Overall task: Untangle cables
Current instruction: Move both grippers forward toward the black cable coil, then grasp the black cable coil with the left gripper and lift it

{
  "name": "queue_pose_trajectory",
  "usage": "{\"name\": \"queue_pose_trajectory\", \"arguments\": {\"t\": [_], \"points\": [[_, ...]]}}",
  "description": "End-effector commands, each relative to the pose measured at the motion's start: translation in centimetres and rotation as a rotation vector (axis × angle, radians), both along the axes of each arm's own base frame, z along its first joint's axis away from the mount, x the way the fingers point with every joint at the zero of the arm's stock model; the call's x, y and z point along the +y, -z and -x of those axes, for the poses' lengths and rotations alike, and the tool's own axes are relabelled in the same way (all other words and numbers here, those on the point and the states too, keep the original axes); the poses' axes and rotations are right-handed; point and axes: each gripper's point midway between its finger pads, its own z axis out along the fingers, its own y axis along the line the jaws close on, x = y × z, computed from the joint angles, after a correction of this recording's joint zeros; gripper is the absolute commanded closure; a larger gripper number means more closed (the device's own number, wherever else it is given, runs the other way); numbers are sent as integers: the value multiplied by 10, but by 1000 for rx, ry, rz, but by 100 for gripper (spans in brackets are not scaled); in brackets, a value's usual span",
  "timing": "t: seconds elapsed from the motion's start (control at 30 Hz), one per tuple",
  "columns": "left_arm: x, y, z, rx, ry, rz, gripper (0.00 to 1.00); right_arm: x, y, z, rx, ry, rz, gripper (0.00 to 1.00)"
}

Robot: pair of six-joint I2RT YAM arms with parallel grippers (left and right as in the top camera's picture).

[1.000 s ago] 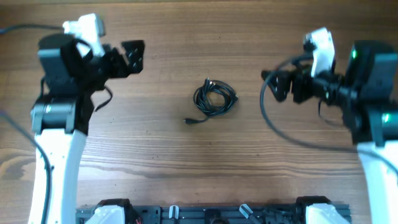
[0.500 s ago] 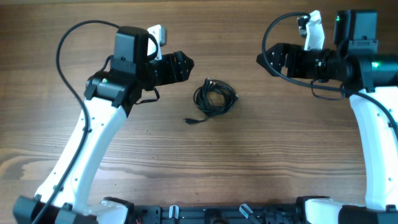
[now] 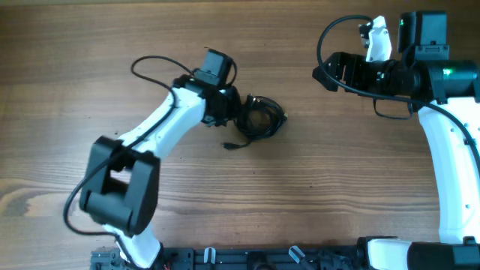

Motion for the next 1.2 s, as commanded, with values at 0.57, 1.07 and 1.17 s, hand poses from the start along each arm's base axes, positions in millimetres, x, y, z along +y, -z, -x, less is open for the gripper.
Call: {"name": "queue_pose_trajectory", "arguments": {"t": [0.57,1.07,1.17], "points": [[-7,48,-26,-92,157,-80,70,-4,19,-7,58,18,16,1],[-51,60,-15,-125,260,-53,75,-4,19,-8,59,19,16,1],[-46,59,-16,-112,222,-47,96,-4,19,-8,57,18,16,1]]}}
